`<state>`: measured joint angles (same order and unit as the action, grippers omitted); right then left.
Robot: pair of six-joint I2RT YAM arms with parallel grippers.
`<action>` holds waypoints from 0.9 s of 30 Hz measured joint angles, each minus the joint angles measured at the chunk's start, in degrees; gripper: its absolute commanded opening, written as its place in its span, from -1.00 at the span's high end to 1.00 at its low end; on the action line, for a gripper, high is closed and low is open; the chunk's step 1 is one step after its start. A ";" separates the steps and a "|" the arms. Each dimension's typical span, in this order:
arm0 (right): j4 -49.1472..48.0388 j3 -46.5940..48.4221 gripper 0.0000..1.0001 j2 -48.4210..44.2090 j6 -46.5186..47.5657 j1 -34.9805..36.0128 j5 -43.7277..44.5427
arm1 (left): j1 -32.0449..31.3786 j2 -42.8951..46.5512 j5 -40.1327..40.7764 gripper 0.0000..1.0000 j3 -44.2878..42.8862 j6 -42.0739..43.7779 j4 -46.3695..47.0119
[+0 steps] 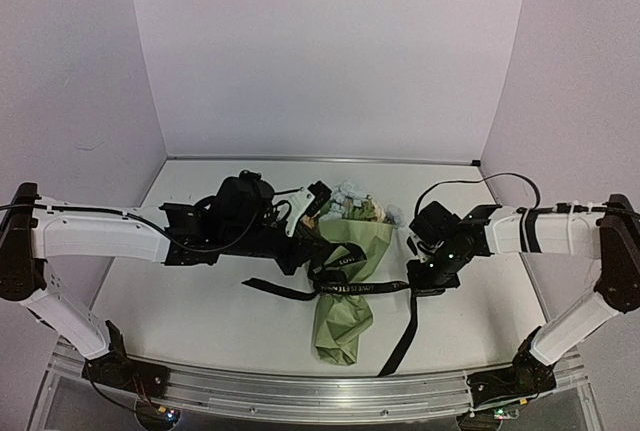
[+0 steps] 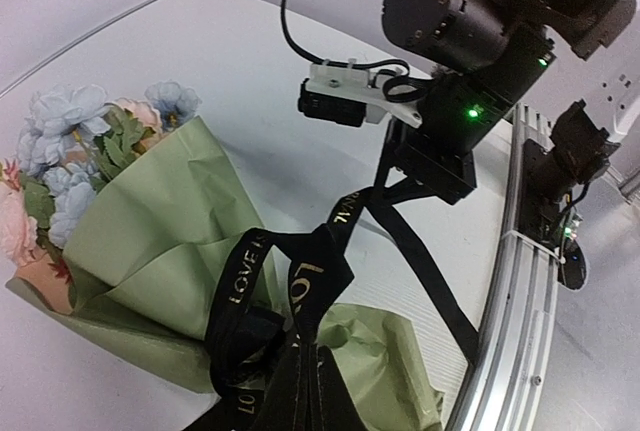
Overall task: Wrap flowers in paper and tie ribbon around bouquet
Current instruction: Cross the half-tied ribbon over the folded bouquet.
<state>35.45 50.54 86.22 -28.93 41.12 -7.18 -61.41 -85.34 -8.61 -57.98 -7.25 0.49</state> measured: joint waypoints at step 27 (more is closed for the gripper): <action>1.34 4.96 1.00 4.11 -0.22 -2.21 -4.93 | -10.66 -10.43 -13.47 0.14 -3.17 11.89 -9.74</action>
<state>36.79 55.51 90.32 -29.15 38.92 -12.10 -72.07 -95.77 -22.08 -61.14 4.63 -9.25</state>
